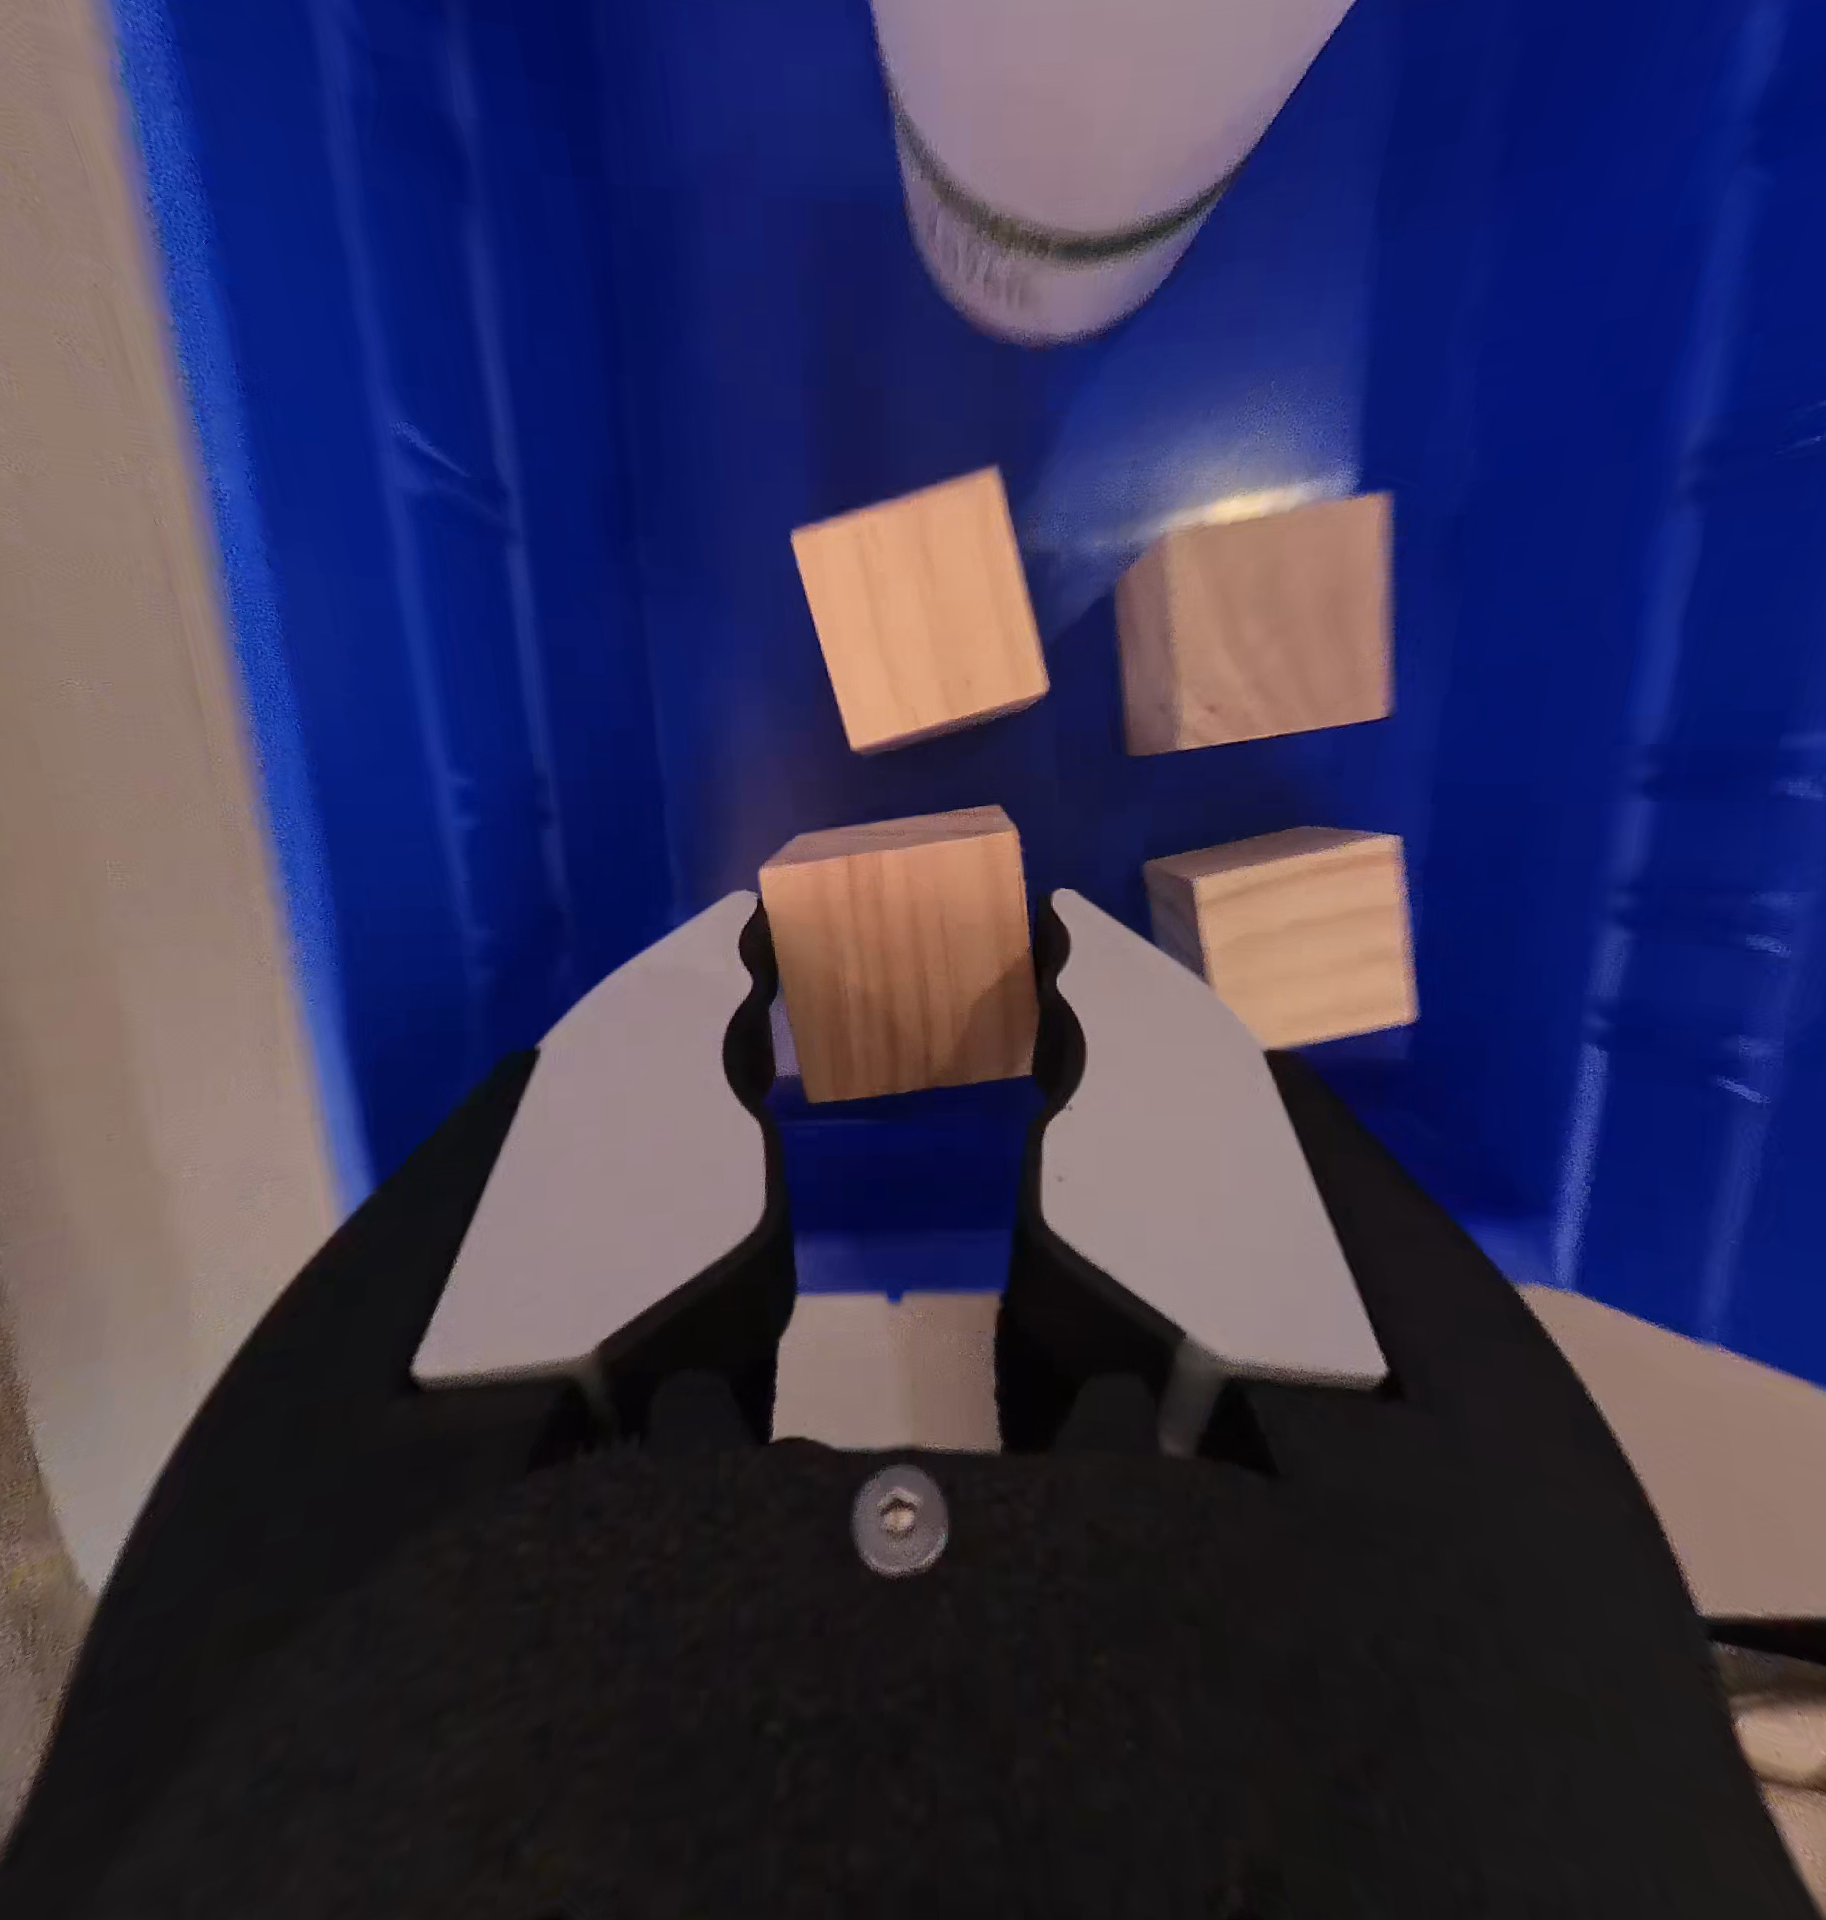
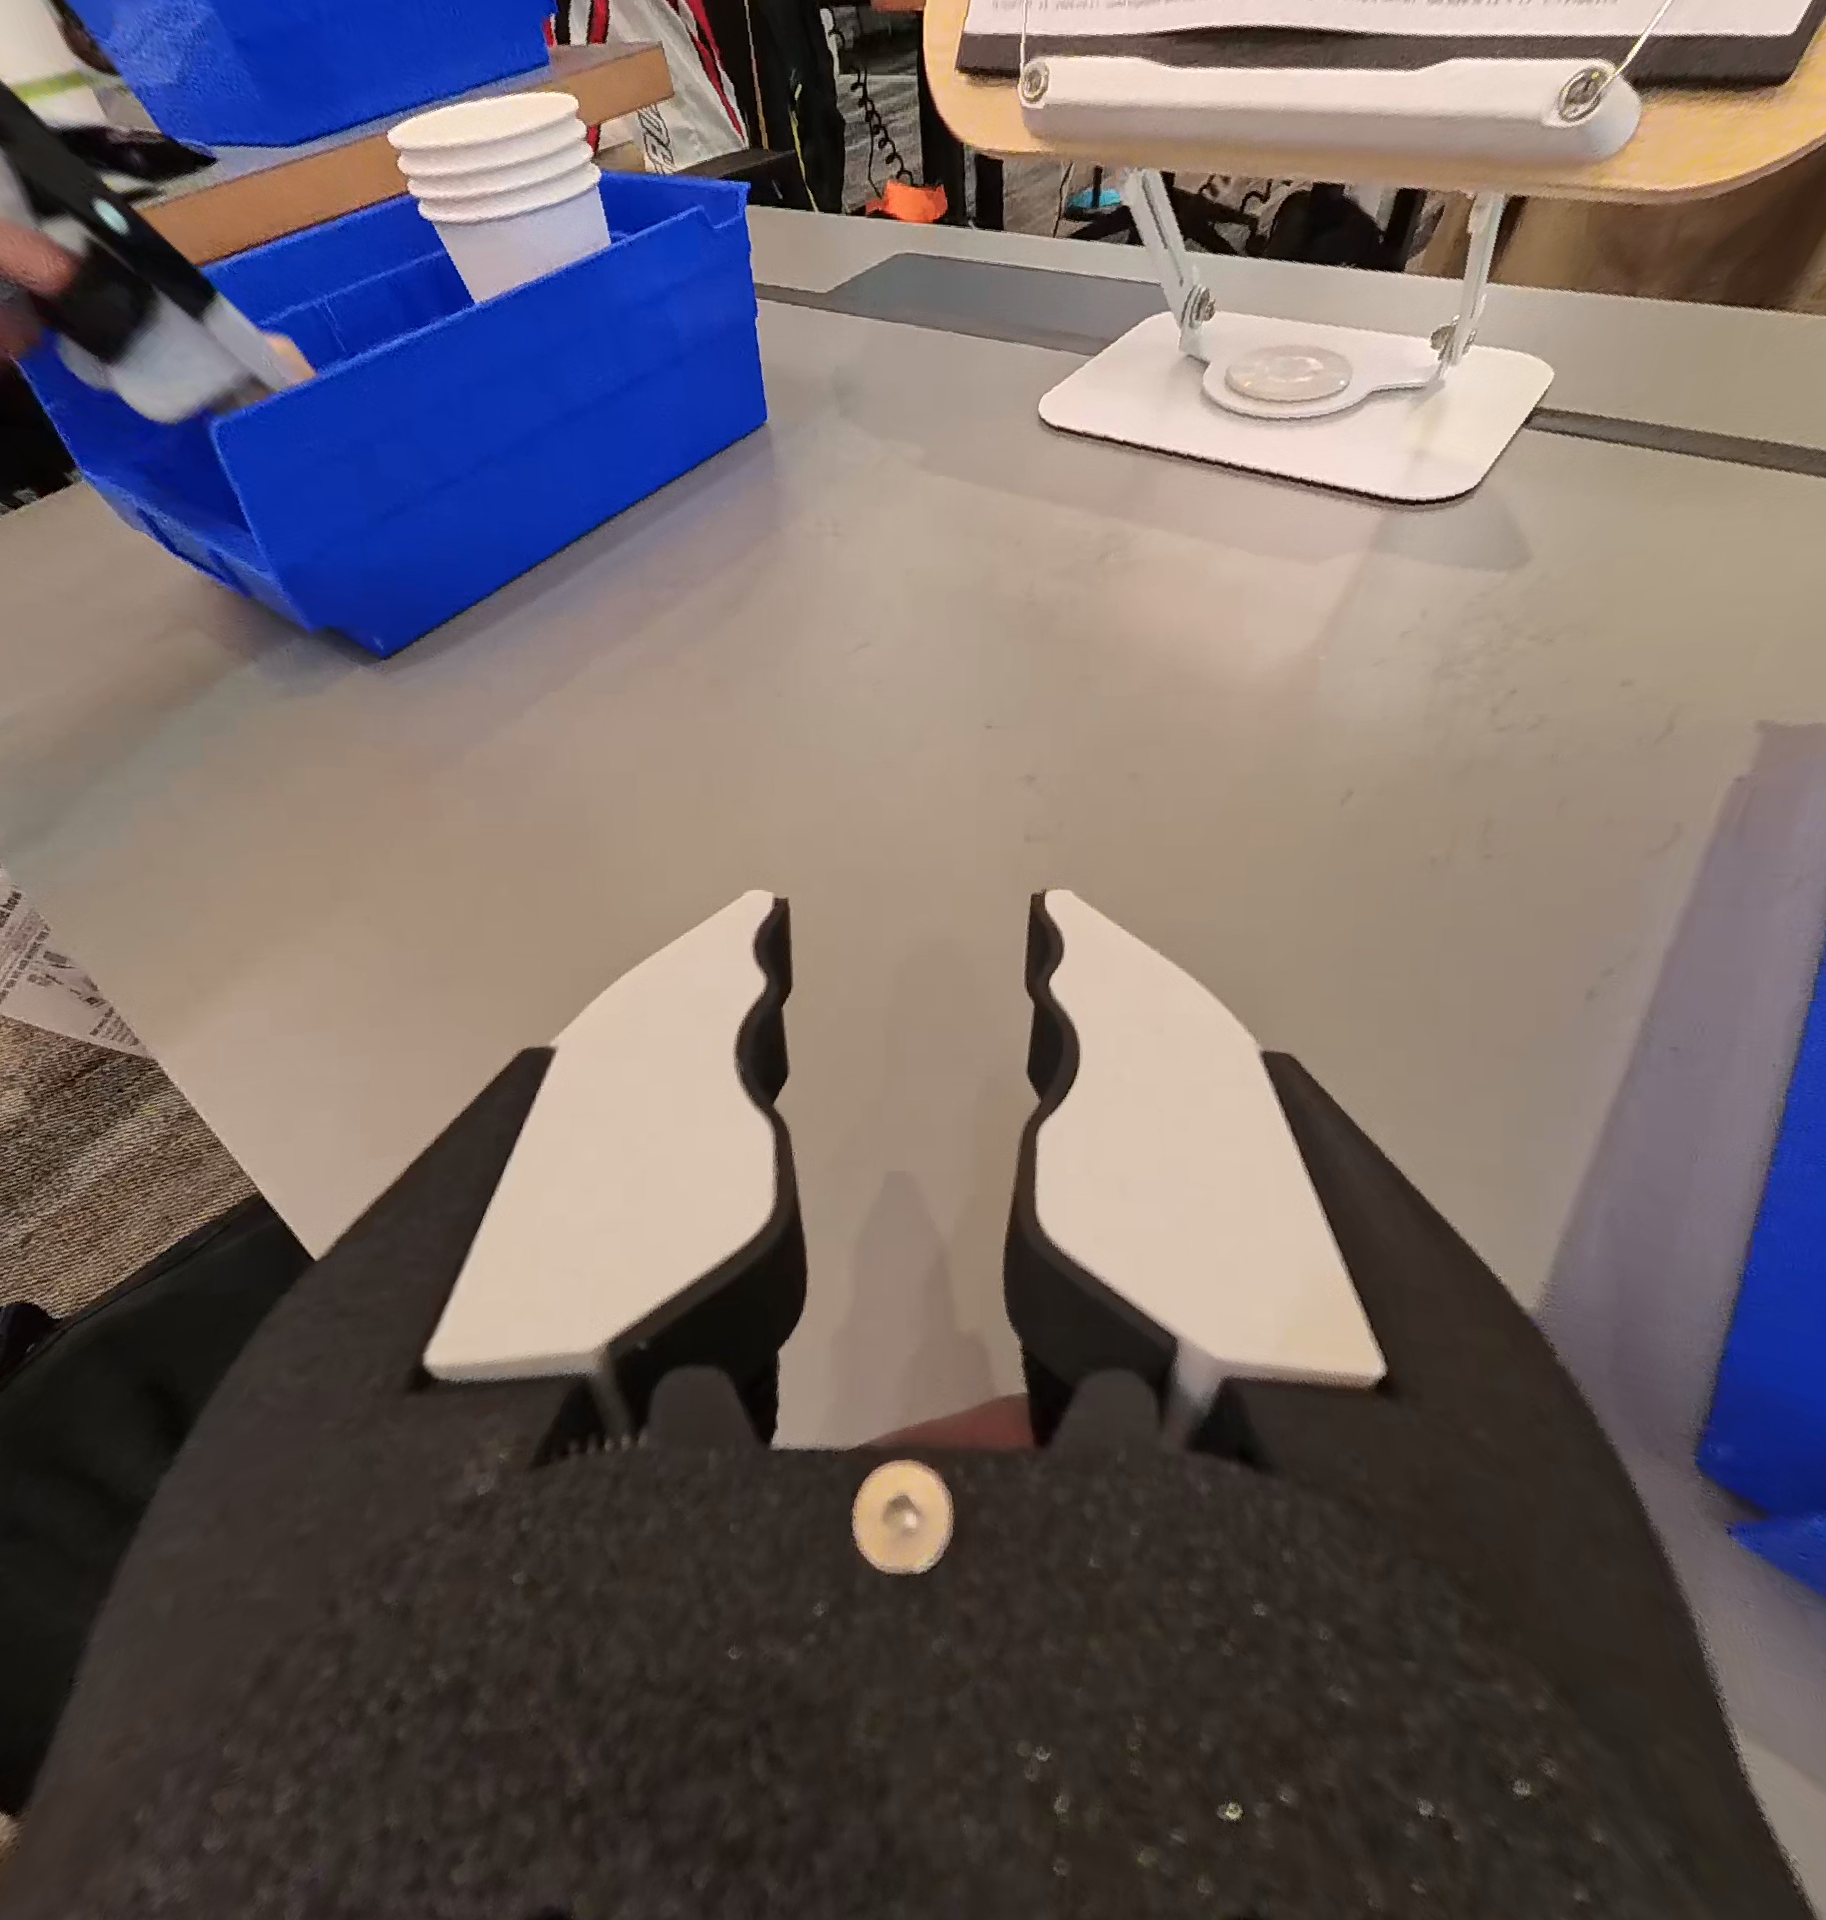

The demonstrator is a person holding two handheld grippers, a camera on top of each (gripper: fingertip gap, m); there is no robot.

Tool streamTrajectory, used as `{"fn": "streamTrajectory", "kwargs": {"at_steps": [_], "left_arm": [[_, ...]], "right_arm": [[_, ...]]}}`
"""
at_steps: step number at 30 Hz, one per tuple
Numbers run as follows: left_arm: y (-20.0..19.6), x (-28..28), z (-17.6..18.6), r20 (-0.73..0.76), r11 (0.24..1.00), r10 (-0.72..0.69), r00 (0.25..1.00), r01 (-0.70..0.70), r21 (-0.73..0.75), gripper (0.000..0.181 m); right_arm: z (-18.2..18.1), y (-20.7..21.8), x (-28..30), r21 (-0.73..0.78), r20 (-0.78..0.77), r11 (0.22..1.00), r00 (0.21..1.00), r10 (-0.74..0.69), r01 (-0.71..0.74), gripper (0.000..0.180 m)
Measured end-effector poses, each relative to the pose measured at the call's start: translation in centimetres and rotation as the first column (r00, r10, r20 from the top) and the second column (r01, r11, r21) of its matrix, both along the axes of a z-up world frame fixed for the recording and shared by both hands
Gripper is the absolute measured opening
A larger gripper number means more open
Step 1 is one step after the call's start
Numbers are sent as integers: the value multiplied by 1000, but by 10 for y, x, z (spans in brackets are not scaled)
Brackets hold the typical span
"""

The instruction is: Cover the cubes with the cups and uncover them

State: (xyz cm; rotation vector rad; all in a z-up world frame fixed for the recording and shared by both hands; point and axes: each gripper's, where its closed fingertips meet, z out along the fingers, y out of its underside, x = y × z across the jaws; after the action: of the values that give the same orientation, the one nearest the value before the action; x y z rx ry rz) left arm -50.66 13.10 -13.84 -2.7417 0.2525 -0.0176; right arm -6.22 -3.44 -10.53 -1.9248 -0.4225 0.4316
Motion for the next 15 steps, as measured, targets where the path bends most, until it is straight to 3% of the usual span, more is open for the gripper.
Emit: {"fn": "streamTrajectory", "kwargs": {"at_steps": [1, 4, 7, 11, 15], "left_arm": [[1, 4, 19, 9, 999, -20, 1000, 19, 45, 47], [-3, 49, 75, 50, 976, -157, 986, 147, 162, 47], [-18, 135, 101, 109, 921, -349, 931, 320, 220, 47], [-32, 246, 68, 25, 859, -493, 870, 481, 177, 47], [-37, 324, 14, 4, 841, -538, 843, 536, 69, 48]], "right_arm": [[1, 0, 2, 1, 1, 1000, 1000, -4, 4, 43], [3, 1, 8, 5, 4, 1000, 1000, -18, 18, 42], [2, 3, 11, 1, 12, 1000, 1000, -28, 28, 42], [0, 4, 11, -4, 27, 1000, 999, -28, 29, 41], [-6, 4, 11, -17, 52, 999, 998, -27, 28, 41]]}}
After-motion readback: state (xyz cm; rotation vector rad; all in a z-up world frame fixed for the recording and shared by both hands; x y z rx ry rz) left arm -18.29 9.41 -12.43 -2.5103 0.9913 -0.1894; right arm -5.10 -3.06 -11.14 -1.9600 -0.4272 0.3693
